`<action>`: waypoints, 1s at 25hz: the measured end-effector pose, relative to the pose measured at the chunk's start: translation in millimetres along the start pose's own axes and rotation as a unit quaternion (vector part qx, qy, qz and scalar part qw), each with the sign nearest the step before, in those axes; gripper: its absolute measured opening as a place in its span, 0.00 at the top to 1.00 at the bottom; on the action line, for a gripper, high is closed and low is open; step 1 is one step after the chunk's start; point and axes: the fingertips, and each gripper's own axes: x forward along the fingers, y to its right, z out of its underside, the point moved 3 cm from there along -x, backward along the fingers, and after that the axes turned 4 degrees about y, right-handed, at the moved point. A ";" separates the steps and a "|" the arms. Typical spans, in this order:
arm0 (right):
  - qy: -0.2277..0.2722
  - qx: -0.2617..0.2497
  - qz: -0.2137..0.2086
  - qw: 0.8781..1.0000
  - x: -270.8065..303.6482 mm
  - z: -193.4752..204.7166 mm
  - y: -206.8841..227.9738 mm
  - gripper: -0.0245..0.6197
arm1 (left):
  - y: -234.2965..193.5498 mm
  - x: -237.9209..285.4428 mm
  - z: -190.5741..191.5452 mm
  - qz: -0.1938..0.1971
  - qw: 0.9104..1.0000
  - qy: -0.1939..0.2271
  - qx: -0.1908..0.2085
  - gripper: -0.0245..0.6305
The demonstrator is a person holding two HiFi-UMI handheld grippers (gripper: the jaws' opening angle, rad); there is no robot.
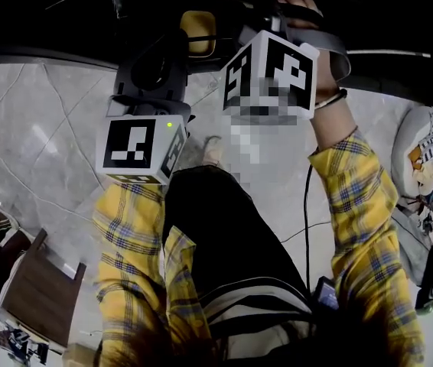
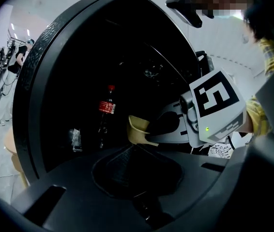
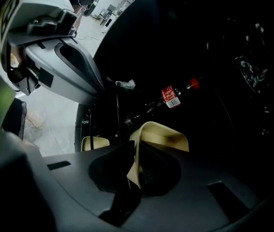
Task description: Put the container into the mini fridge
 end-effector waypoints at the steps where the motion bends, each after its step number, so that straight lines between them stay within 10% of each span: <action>1: 0.001 0.002 0.004 1.000 1.7 -0.1 0.8 0.90 | -1.4 0.5 -0.1 -0.002 1.000 0.001 -0.002 0.93; 25: 0.024 0.110 0.079 0.991 -28.3 8.0 3.6 0.88 | -0.1 -18.1 -17.3 -0.005 1.000 0.010 0.009 0.93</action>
